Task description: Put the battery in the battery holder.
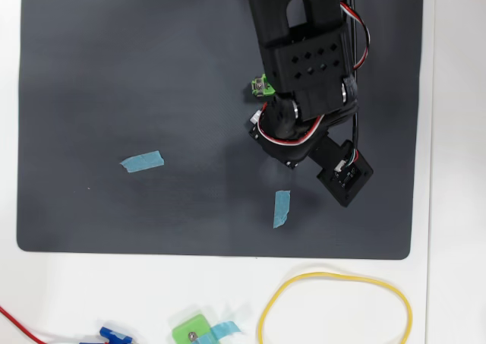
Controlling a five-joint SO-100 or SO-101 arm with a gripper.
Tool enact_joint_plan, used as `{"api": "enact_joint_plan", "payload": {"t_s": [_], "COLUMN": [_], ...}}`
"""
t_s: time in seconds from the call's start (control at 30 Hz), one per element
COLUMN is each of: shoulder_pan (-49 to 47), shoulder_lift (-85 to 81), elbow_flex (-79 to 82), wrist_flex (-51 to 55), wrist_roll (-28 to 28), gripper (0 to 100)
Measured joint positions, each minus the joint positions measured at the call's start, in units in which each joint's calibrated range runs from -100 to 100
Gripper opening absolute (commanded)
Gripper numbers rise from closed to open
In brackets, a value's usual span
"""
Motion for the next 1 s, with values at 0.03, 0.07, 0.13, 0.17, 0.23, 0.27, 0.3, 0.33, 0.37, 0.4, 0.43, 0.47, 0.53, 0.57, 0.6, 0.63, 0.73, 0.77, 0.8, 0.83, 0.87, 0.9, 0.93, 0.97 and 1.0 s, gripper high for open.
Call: {"api": "enact_joint_plan", "payload": {"t_s": [0.03, 0.07, 0.13, 0.17, 0.23, 0.27, 0.3, 0.33, 0.37, 0.4, 0.43, 0.47, 0.53, 0.57, 0.6, 0.63, 0.73, 0.77, 0.8, 0.83, 0.87, 0.9, 0.93, 0.97, 1.0], "shoulder_pan": [-0.3, -0.7, -1.9, -2.8, -5.2, -6.5, -7.9, -8.2, -8.4, -8.6, -8.9, -9.0, -9.3, -9.3, -9.3, -9.7, -12.1, -13.1, -13.9, -14.6, -15.5, -15.8, -16.4, -16.8, -17.3], "shoulder_lift": [-0.5, -1.2, -4.1, -5.3, -9.8, -12.1, -16.4, -17.7, -19.2, -21.6, -23.9, -25.8, -29.9, -31.5, -33.0, -34.0, -35.7, -35.9, -36.1, -36.1, -36.2, -36.2, -36.2, -36.2, -36.2], "elbow_flex": [0.5, 1.4, 4.1, 5.4, 9.7, 11.4, 15.1, 16.2, 17.9, 20.7, 23.1, 25.1, 28.2, 29.3, 30.5, 31.1, 32.7, 32.8, 33.0, 33.1, 33.5, 33.6, 33.6, 33.6, 33.6], "wrist_flex": [0.0, -0.2, -0.9, -0.9, -0.4, -1.2, -3.0, -3.7, -5.0, -7.2, -9.2, -10.9, -13.5, -14.1, -14.3, -14.5, -14.6, -14.6, -14.6, -14.6, -14.6, -14.6, -14.6, -14.6, -14.6], "wrist_roll": [0.0, 0.0, 1.4, 1.8, 3.8, 4.4, 5.3, 5.6, 6.0, 6.2, 6.3, 6.5, 7.6, 8.0, 8.6, 8.9, 10.5, 10.9, 11.4, 11.8, 12.9, 13.2, 13.8, 14.4, 14.9], "gripper": [0, 0, 0, 0, 0, 0, 0, 0, 0, 0, 0, 0, 0, 0, 0, 0, 0, 0, 0, 0, 0, 0, 0, 0, 0]}}
